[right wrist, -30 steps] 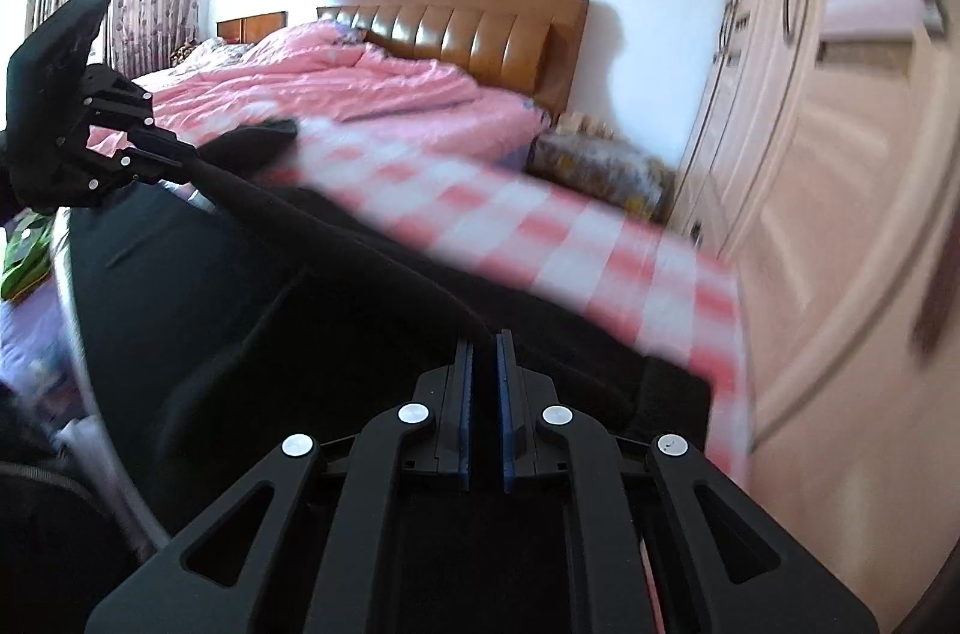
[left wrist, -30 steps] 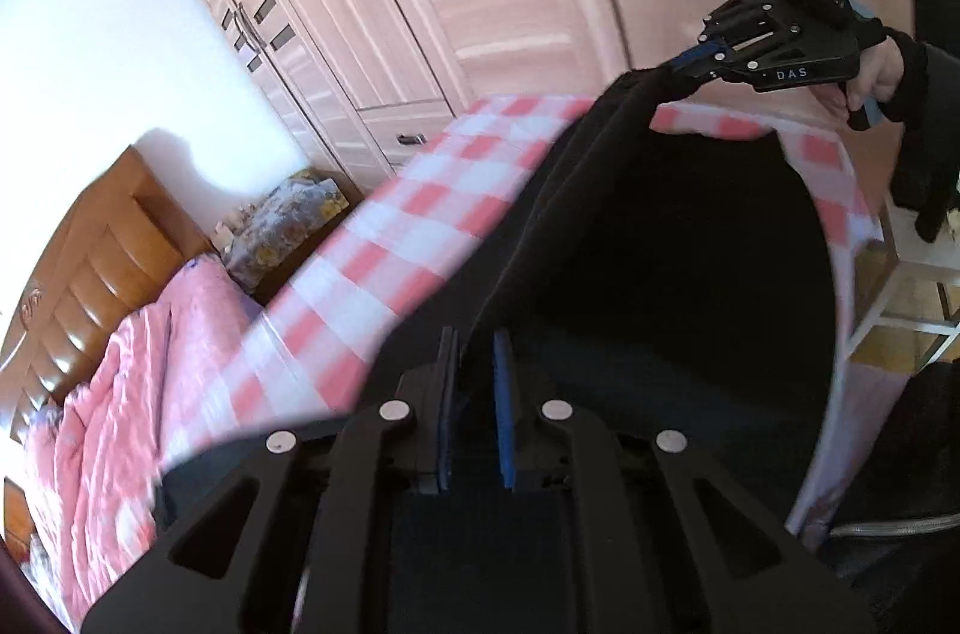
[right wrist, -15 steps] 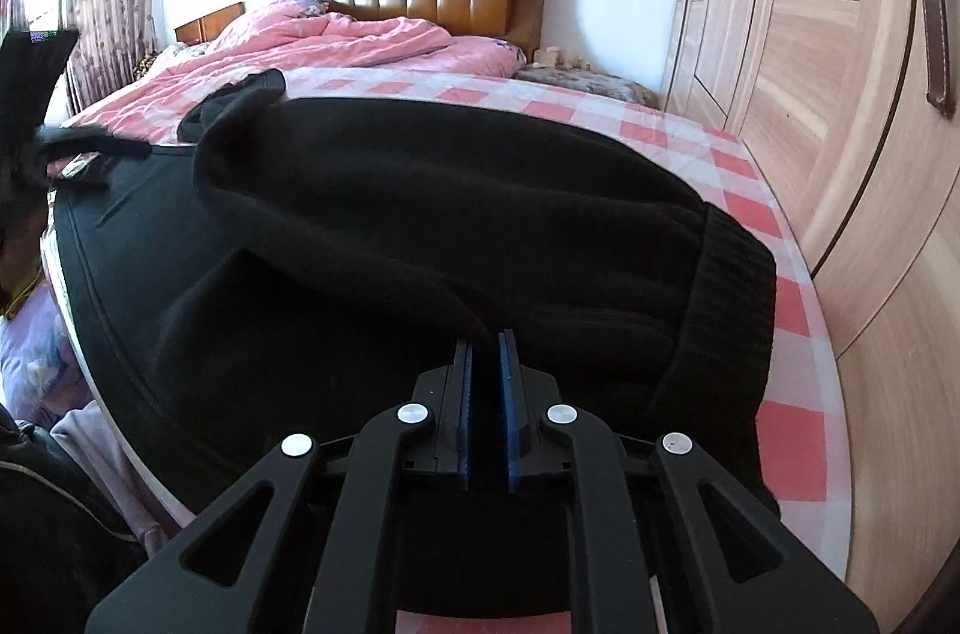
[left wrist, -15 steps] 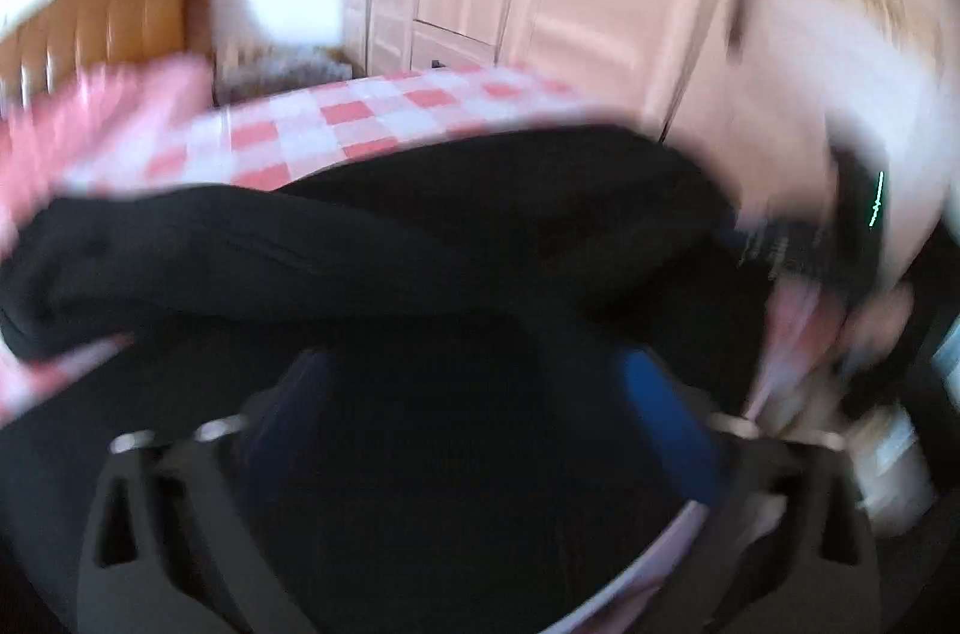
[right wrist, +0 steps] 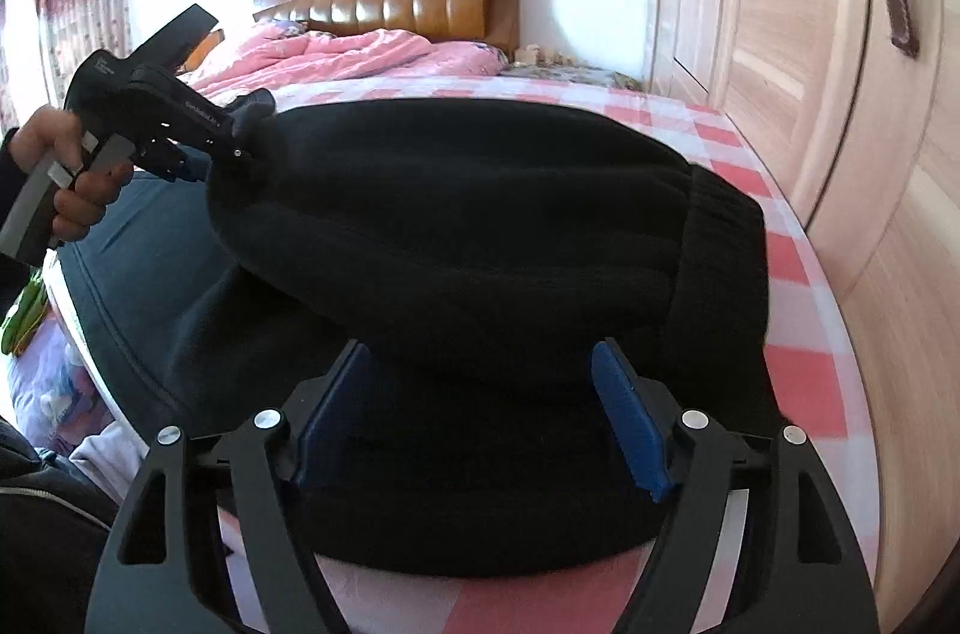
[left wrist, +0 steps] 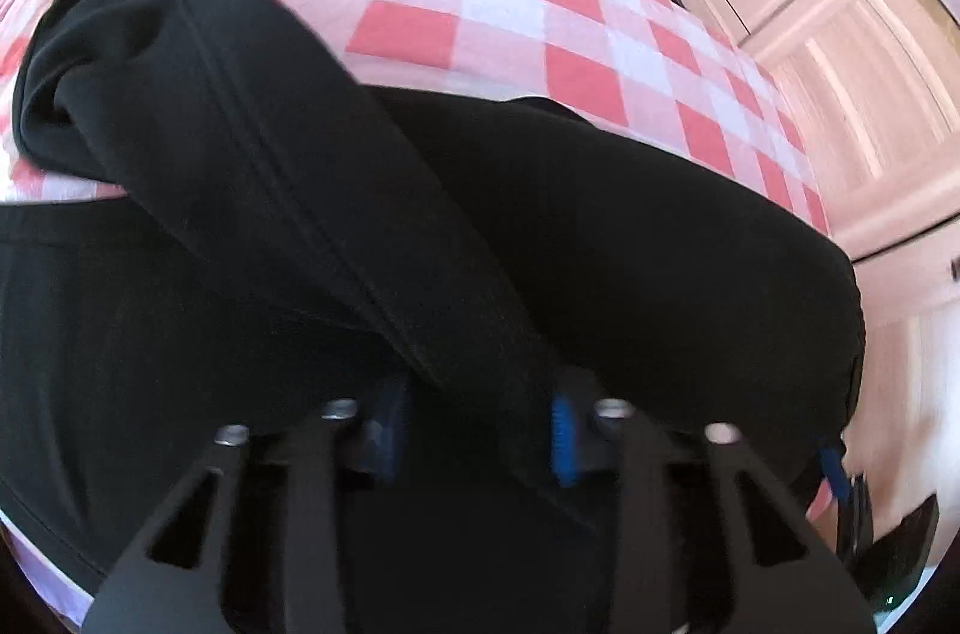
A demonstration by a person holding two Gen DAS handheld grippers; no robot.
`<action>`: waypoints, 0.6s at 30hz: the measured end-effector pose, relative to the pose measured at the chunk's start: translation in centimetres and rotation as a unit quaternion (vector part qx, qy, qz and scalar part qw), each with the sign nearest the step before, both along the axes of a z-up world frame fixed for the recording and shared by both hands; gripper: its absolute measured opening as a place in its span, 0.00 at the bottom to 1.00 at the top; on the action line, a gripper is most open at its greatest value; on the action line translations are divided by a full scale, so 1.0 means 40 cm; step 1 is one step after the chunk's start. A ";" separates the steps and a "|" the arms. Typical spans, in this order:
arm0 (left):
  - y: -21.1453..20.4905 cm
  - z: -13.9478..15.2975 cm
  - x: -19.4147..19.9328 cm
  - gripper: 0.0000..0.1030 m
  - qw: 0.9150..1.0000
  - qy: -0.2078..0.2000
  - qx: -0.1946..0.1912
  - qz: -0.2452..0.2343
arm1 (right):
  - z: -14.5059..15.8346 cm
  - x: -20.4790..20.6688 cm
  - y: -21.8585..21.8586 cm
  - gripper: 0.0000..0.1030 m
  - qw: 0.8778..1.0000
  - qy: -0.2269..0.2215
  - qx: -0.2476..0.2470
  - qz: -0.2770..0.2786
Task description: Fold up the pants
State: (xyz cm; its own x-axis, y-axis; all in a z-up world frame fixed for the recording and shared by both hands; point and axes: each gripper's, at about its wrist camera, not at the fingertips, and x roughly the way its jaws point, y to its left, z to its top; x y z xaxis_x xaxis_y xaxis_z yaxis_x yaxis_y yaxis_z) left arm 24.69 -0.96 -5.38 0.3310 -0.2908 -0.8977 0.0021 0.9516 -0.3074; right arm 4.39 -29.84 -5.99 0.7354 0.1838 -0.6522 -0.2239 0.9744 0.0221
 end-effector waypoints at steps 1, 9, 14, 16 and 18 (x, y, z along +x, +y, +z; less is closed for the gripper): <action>0.007 0.008 -0.017 0.20 1.000 -0.018 -0.005 0.004 | 0.000 -0.007 -0.003 0.76 1.000 0.005 0.004 -0.008; 0.087 0.086 -0.169 0.15 0.984 -0.144 -0.097 0.030 | -0.008 -0.082 -0.065 0.85 0.976 0.041 0.210 -0.046; 0.112 0.071 -0.176 0.15 0.974 -0.149 -0.166 0.031 | -0.038 -0.018 -0.082 0.85 0.938 0.076 0.332 -0.065; 0.113 0.072 -0.165 0.15 0.974 -0.148 -0.167 0.026 | -0.035 0.019 -0.073 0.85 0.937 0.079 0.331 -0.074; 0.098 0.068 -0.159 0.15 0.973 -0.150 -0.174 0.026 | -0.023 0.048 -0.063 0.85 0.941 0.076 0.320 -0.085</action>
